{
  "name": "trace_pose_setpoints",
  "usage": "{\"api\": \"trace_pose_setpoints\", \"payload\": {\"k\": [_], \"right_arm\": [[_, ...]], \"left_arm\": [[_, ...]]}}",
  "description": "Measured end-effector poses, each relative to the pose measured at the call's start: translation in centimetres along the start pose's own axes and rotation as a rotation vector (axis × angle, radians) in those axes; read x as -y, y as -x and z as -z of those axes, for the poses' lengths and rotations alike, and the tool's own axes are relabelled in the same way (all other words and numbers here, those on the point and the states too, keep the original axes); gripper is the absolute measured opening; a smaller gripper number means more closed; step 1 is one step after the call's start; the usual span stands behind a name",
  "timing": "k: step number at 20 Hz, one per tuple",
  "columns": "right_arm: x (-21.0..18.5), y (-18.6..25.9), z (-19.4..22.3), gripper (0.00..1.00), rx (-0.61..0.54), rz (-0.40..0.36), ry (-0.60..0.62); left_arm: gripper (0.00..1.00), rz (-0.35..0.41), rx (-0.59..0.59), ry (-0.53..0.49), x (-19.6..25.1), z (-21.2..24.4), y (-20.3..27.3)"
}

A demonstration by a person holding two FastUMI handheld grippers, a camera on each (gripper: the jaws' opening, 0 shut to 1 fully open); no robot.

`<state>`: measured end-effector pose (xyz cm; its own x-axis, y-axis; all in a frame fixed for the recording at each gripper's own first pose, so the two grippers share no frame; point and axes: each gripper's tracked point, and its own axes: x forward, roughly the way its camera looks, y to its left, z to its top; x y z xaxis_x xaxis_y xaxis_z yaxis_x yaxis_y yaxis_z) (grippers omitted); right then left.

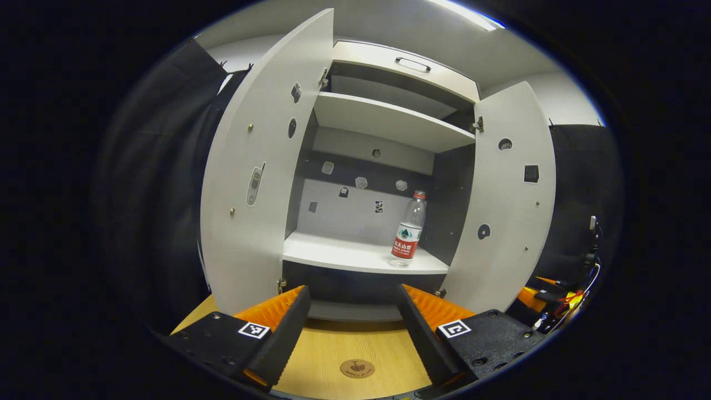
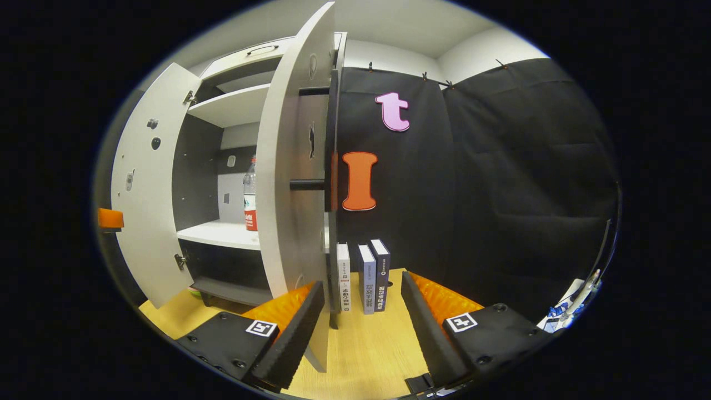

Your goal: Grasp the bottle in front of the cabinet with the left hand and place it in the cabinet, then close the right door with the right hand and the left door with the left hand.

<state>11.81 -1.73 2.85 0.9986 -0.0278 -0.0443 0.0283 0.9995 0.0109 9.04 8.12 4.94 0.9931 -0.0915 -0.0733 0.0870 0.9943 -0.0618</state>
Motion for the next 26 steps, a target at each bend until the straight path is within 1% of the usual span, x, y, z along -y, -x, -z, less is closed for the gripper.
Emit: {"api": "trace_pose_setpoints", "payload": {"k": [1,2,10,16,23,26], "right_arm": [[-0.6,0.0,0.0,0.95,0.000,-0.008,0.006],[-1.2,0.1,0.1,0.95,-0.002,-0.019,0.013],[-6.3,-0.8,0.2,0.95,-0.008,-0.112,-0.014],[-8.0,-1.3,0.1,0.95,-0.008,-0.156,-0.003],[-9.0,-2.9,0.0,0.95,-0.012,-0.173,0.010],[-9.7,-3.7,-0.1,0.95,-0.011,-0.186,0.020]], "left_arm": [[0.93,-0.004,0.002,0.002,-0.3,0.0,0.0],[0.95,-0.008,0.007,0.004,-0.6,-0.2,0.0],[0.95,-0.054,0.020,0.018,-2.7,-0.5,0.6],[0.95,-0.077,0.053,-0.001,-3.4,-1.5,1.3],[0.94,-0.097,0.067,0.024,-4.3,-1.7,2.2],[0.95,-0.104,0.080,0.015,-4.6,-2.2,2.8]]}}
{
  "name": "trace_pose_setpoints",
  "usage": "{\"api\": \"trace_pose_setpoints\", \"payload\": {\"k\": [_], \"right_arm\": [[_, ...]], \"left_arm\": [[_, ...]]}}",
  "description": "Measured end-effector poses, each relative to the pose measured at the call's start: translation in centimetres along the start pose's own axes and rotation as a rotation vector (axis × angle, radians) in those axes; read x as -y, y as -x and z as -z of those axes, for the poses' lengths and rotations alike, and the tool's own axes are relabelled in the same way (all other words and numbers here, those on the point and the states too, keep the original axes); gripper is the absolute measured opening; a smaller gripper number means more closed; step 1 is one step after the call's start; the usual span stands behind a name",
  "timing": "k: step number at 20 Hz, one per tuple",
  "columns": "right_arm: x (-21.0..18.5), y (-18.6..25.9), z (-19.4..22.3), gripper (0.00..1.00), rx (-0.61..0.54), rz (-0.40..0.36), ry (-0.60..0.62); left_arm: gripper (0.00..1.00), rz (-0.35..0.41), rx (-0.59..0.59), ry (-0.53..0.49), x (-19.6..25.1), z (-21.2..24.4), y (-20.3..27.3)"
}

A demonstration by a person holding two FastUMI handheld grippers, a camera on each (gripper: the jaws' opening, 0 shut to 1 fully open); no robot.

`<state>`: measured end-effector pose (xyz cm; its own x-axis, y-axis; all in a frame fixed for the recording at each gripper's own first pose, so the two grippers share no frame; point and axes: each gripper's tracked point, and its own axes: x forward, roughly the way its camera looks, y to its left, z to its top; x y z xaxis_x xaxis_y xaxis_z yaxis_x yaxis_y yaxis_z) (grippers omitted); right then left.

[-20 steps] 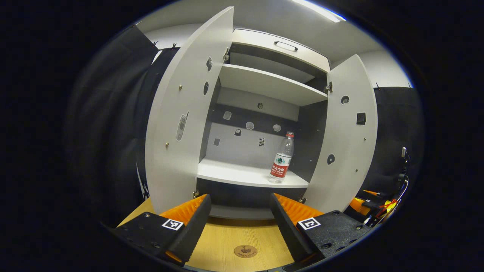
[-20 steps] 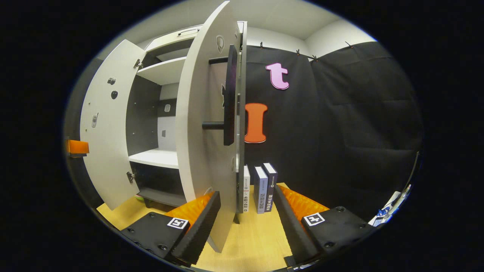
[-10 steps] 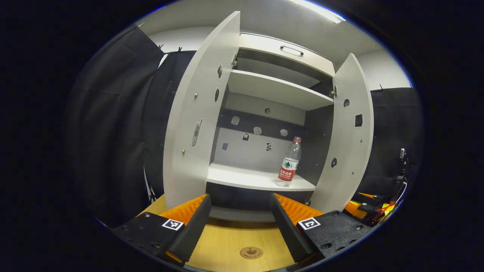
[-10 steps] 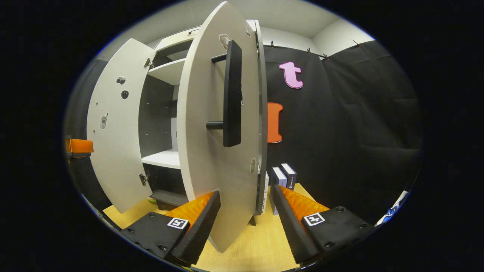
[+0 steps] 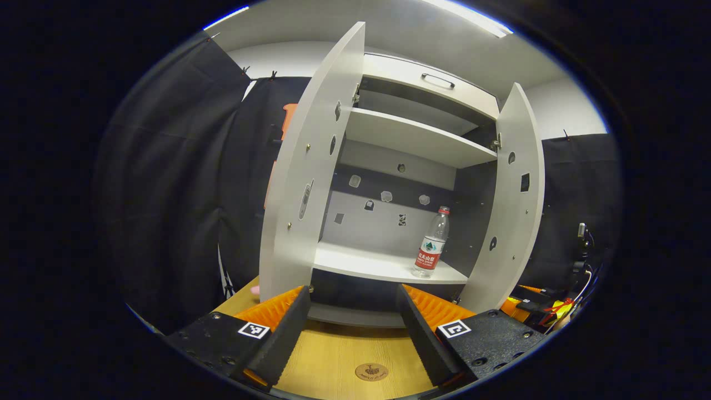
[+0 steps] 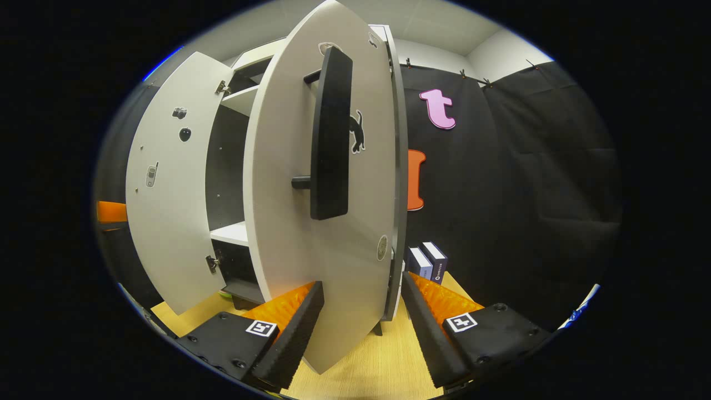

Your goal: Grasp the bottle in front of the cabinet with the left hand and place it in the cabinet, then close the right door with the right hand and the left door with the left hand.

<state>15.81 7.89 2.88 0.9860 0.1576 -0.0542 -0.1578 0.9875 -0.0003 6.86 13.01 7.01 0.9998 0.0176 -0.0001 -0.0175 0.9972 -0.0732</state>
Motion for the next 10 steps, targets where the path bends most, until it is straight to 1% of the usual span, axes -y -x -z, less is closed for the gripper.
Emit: {"api": "trace_pose_setpoints", "payload": {"k": [4,7,10], "right_arm": [[-0.9,-1.4,0.3,0.95,-0.006,-0.012,0.009],[-1.7,-2.7,0.3,0.95,-0.009,-0.027,-0.009],[-2.9,-4.7,0.1,0.95,-0.006,-0.052,0.001]], "left_arm": [[0.94,-0.008,0.013,0.019,-0.7,-0.5,0.3],[0.95,-0.034,0.008,0.034,-2.0,-0.4,0.7],[0.94,-0.061,0.012,0.032,-3.2,-0.6,1.2]]}}
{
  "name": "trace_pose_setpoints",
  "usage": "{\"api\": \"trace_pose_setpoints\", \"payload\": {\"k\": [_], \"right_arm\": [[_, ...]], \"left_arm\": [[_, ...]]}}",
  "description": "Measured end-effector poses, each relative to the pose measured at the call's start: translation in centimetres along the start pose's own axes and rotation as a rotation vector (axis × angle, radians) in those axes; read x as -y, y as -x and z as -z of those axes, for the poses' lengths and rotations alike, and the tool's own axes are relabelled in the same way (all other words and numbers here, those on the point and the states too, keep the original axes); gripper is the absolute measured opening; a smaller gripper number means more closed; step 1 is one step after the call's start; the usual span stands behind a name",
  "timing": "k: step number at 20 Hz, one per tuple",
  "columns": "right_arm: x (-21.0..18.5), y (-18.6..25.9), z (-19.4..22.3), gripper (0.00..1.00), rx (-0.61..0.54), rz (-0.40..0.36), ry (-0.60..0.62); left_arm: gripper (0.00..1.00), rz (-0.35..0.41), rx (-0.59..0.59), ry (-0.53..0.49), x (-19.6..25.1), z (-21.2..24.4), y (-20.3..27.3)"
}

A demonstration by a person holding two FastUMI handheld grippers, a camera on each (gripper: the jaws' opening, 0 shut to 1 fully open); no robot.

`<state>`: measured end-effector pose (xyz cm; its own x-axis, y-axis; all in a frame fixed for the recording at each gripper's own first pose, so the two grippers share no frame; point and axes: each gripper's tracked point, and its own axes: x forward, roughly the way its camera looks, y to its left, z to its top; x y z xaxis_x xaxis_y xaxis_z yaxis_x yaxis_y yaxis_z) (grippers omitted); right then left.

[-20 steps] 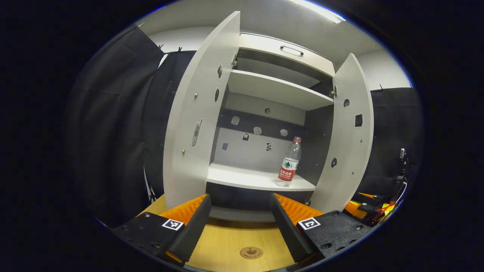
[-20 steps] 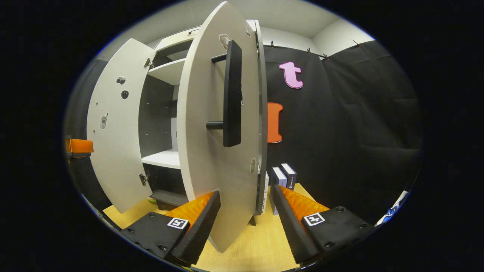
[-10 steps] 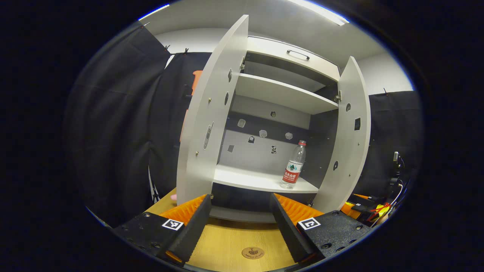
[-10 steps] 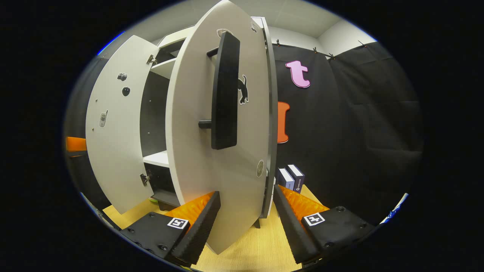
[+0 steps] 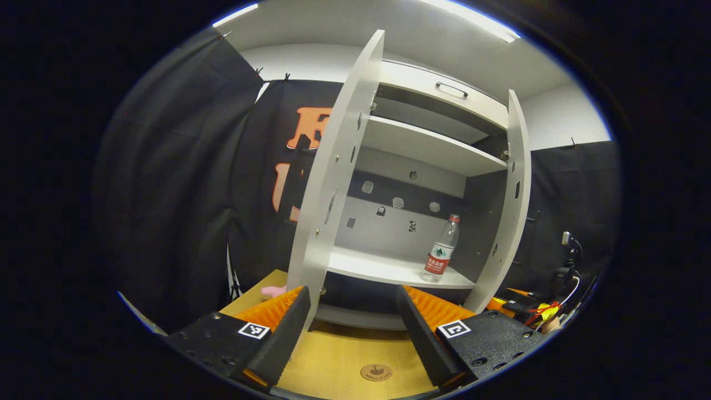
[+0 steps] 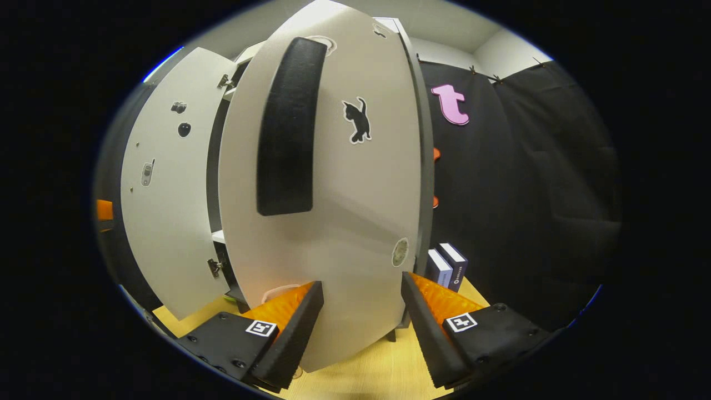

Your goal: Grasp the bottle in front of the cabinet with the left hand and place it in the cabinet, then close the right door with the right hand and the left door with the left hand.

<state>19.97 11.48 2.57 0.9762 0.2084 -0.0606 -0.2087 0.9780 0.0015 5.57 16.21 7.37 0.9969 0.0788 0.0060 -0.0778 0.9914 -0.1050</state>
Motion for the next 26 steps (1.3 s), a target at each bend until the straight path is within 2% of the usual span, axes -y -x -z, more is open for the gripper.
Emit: {"api": "trace_pose_setpoints", "payload": {"k": [8,12,26], "right_arm": [[-2.3,-5.0,-1.4,0.95,0.025,-0.021,0.100],[-2.1,-5.0,-1.2,0.95,0.024,-0.012,0.073],[-1.9,-5.6,-0.9,0.95,0.025,0.011,0.074]], "left_arm": [[0.94,-0.094,0.034,-0.014,-4.7,-1.5,1.2],[0.94,-0.150,0.032,-0.034,-7.1,-1.5,1.4],[0.92,-0.255,-0.016,-0.043,-11.9,-0.7,1.2]]}}
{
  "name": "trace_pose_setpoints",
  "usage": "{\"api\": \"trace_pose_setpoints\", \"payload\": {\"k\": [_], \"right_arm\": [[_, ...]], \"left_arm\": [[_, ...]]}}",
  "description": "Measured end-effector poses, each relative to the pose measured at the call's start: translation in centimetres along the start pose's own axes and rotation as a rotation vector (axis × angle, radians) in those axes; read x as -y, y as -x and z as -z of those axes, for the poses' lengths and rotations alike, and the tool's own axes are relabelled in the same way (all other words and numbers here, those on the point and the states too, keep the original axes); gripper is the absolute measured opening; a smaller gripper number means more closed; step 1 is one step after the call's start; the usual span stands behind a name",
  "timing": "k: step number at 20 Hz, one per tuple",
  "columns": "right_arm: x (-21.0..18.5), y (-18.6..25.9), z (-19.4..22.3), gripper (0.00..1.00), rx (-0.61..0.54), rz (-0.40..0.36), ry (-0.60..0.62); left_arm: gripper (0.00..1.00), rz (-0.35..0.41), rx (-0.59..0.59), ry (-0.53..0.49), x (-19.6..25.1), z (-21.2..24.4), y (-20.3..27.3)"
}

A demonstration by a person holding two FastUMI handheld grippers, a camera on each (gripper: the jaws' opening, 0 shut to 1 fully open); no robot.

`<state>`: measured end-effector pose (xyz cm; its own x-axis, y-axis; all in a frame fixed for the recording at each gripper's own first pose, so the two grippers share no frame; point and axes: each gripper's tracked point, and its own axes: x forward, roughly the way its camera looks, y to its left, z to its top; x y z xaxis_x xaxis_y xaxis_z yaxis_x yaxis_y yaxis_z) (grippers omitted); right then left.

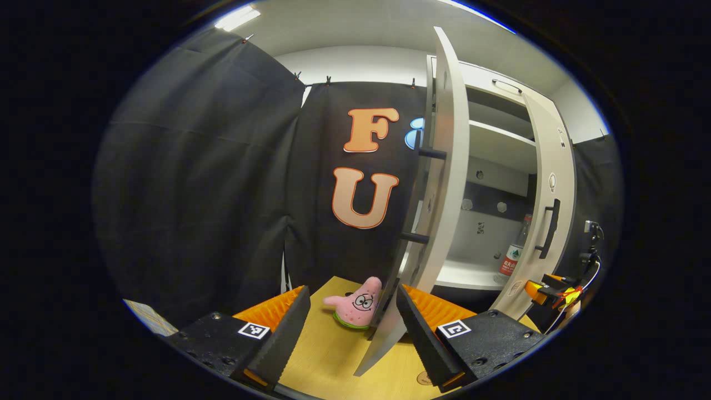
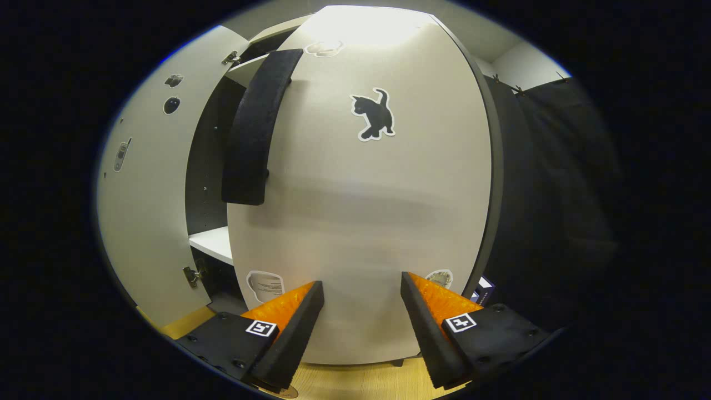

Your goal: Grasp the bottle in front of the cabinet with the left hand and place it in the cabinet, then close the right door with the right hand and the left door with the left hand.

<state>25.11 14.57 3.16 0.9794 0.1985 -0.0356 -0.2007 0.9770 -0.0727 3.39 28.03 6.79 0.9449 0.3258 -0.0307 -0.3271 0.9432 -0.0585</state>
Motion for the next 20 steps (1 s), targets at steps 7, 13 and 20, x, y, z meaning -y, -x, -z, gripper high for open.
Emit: {"api": "trace_pose_setpoints", "payload": {"k": [7,13,20], "right_arm": [[-0.5,-0.4,0.5,0.94,-0.015,0.000,-0.008],[0.0,0.4,0.3,0.95,-0.020,0.012,-0.023],[1.7,3.7,-0.3,0.95,-0.014,0.044,-0.040]], "left_arm": [[0.95,-0.014,-0.028,-0.004,-0.9,0.8,-3.0],[0.95,-0.010,-0.045,-0.029,-0.7,1.1,-4.0],[0.97,0.000,-0.055,0.004,0.7,1.4,-3.5]]}}
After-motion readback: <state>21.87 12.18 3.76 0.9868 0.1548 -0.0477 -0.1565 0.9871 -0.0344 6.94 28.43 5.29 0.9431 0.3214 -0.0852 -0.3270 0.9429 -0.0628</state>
